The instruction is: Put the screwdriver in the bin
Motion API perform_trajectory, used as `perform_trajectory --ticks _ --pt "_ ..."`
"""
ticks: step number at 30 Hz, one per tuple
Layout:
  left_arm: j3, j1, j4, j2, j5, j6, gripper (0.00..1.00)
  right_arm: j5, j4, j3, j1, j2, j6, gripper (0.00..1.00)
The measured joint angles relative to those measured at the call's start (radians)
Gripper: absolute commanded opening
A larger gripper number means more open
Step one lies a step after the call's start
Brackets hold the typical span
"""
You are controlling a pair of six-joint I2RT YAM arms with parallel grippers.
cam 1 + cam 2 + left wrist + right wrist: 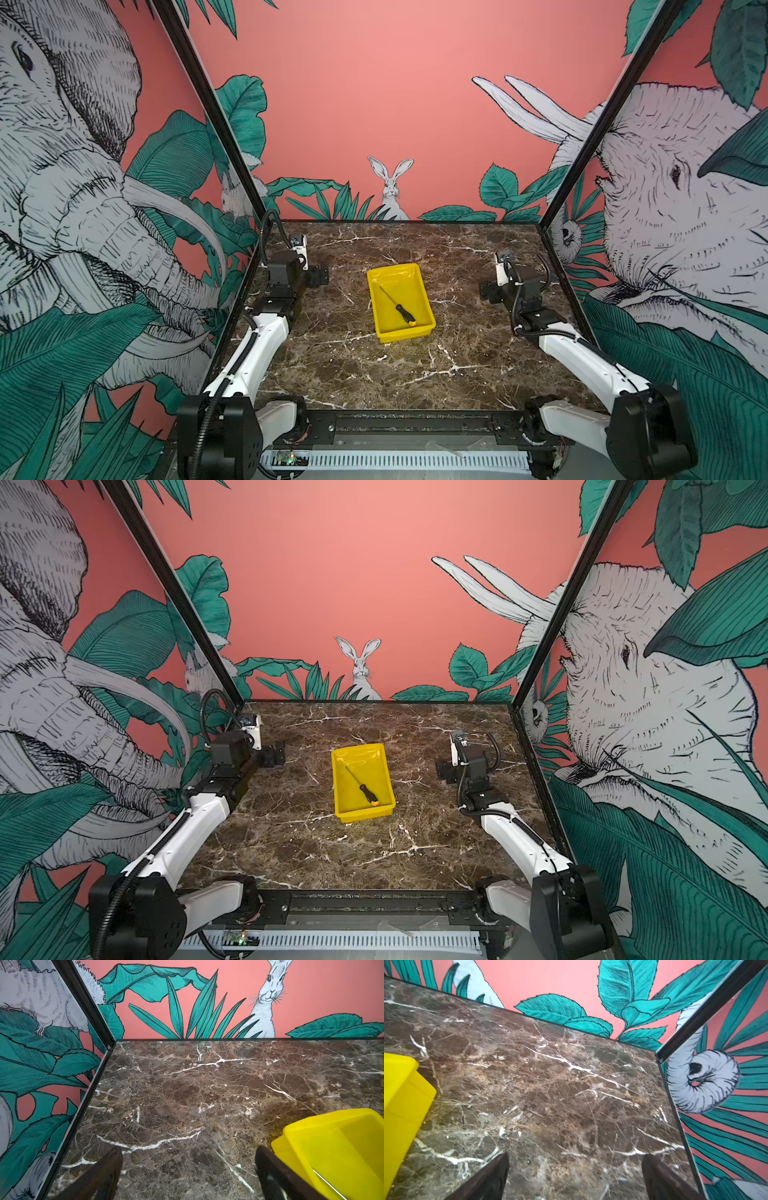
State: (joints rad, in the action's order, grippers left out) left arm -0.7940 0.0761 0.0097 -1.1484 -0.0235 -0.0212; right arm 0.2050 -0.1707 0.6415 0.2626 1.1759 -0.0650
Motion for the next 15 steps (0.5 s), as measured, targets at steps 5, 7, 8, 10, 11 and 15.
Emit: perform_trajectory --ticks 5,7,8,10,11,15 --pt "0.0 0.0 0.032 0.001 0.008 0.008 1.0 0.084 -0.257 -0.127 -0.024 0.078 -0.062 0.99" --pt "0.0 0.0 0.038 0.002 0.008 0.014 1.0 0.118 -0.365 -0.186 -0.033 0.135 -0.075 0.99" --pt "0.0 0.0 0.042 0.003 0.008 0.016 1.0 0.134 -0.385 -0.206 -0.038 0.159 -0.078 0.99" --pt "0.001 0.0 0.05 0.003 0.008 0.025 1.0 0.138 -0.397 -0.225 -0.05 0.182 -0.076 0.99" --pt "0.002 0.0 0.054 0.003 0.007 0.031 1.0 0.139 -0.413 -0.227 -0.055 0.188 -0.073 0.99" --pt "0.008 -0.003 0.067 0.003 0.0 0.056 1.0 0.143 -0.546 -0.233 -0.062 0.251 -0.07 0.99"
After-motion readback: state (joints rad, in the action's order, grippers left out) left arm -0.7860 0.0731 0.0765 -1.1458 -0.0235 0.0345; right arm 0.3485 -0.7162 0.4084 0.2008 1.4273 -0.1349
